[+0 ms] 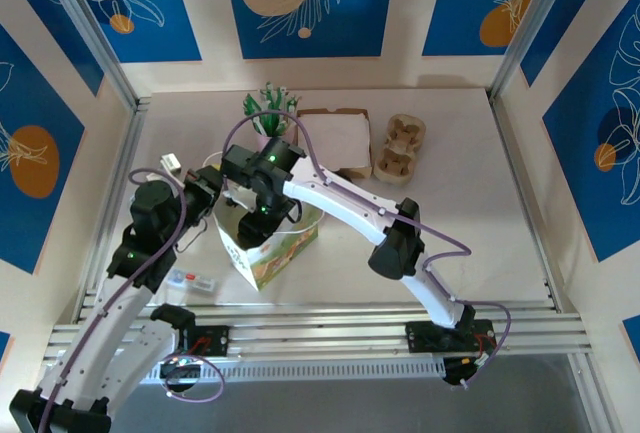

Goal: Pack the takeout coffee

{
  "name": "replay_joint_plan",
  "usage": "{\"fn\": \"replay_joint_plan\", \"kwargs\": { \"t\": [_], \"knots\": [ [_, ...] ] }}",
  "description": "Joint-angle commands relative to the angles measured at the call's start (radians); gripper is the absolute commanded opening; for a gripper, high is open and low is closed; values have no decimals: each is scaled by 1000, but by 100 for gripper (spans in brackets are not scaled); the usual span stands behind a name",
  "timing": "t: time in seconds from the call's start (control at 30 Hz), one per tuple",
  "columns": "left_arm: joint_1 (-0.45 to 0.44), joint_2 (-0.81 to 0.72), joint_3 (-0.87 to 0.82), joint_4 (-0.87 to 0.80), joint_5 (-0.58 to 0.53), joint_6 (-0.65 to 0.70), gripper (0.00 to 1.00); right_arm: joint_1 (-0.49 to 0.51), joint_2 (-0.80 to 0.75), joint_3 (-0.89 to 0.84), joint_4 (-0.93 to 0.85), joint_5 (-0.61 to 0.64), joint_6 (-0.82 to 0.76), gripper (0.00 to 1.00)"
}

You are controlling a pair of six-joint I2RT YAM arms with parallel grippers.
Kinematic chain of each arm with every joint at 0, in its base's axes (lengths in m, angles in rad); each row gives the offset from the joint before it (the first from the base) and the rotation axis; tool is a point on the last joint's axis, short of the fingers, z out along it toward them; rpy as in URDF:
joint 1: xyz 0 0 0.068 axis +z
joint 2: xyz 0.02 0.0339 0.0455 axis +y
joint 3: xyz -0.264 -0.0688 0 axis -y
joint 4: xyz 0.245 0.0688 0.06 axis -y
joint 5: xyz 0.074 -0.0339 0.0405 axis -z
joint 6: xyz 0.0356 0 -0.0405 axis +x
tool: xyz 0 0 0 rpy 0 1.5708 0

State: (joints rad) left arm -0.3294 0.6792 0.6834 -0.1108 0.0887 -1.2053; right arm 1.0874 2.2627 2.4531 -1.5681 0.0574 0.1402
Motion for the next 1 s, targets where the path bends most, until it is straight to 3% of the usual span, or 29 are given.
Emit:
{"fn": "replay_joint_plan", "kwargs": {
  "t": [0.0, 0.3, 0.37, 0.43, 0.57, 0.67, 0.97],
  "knots": [
    [-48, -45, 47, 32, 79, 32, 0, 21, 30, -52, 21, 31, 4, 75],
    [-46, -35, 30, 68, 108, 35, 2, -8, -100, -208, 17, 47, -20, 75],
    [-46, -40, 39, 59, 108, 45, 13, -19, -132, -238, 17, 45, -24, 75],
    [-46, -49, 47, 52, 108, 58, 34, -31, -168, -281, 20, 32, -32, 75],
    [-45, -71, 67, 8, 114, 95, 61, -51, -219, -344, 22, 31, -40, 75],
    [-43, -108, 63, -27, 109, 112, 70, -53, -241, -361, 23, 29, -44, 75],
    [-43, -247, 16, -181, 111, 152, 78, -70, -296, -374, 29, 25, -43, 75]
  ]
}}
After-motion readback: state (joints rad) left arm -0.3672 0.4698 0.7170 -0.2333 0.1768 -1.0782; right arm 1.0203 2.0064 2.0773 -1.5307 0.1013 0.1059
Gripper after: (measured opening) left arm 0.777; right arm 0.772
